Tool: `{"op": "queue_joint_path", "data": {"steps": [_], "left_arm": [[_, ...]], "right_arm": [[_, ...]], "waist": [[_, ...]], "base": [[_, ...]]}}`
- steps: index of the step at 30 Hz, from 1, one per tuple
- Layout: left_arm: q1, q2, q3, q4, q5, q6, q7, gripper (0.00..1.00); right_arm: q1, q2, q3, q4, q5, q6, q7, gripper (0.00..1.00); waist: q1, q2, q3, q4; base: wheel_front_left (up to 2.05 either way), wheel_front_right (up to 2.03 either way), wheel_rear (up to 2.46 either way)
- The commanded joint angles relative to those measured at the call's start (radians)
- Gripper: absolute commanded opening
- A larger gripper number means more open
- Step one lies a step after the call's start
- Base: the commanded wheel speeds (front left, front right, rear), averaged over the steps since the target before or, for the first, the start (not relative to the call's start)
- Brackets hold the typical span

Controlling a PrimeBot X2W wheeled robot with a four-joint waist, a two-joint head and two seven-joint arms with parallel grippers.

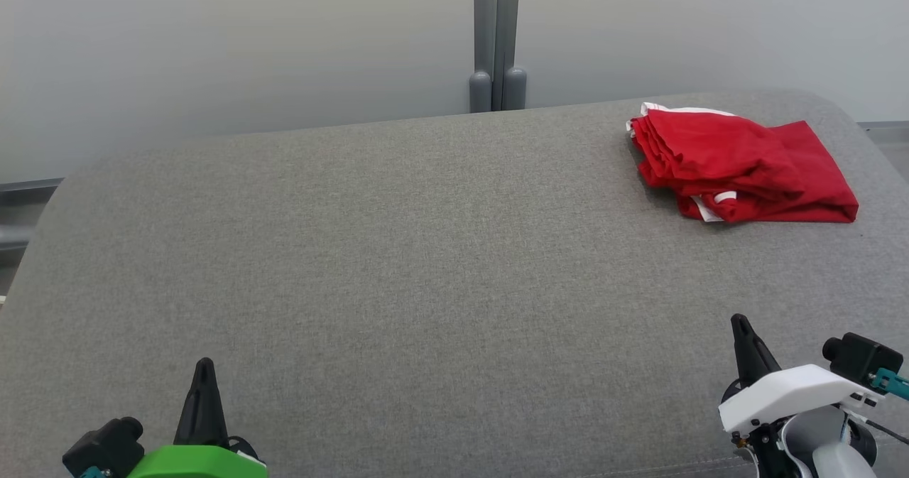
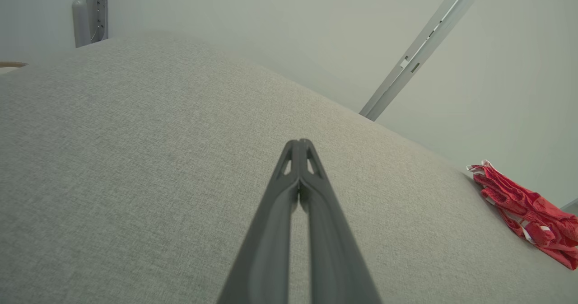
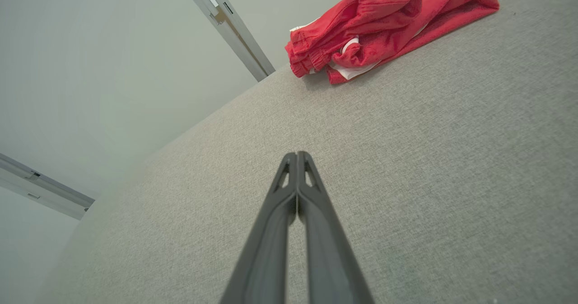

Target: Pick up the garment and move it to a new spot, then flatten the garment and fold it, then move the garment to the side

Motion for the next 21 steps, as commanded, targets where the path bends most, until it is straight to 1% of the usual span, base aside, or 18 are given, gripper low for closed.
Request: {"op": "queue_joint_path", "data": {"steps": [1,21], "left_arm": [[-0.034,0.000,-0.001,-0.007,-0.034,-0.007,0.004,0.00],[-0.103,-0.014,-0.011,0.022,-0.308,-0.037,0.030,0.00]], "right_arm": [[-0.035,-0.006,-0.008,-0.008,0.033,0.000,0.009,0.00],[-0.091,-0.013,-0.064,0.022,0.306,0.000,0.105,0.00]], "waist": [[0.0000,0.0000,0.001,0.000],[0.0000,0.0000,0.014,0.002]], "base": [[0.00,0.00,0.00],[0.00,0.00,0.00]]}}
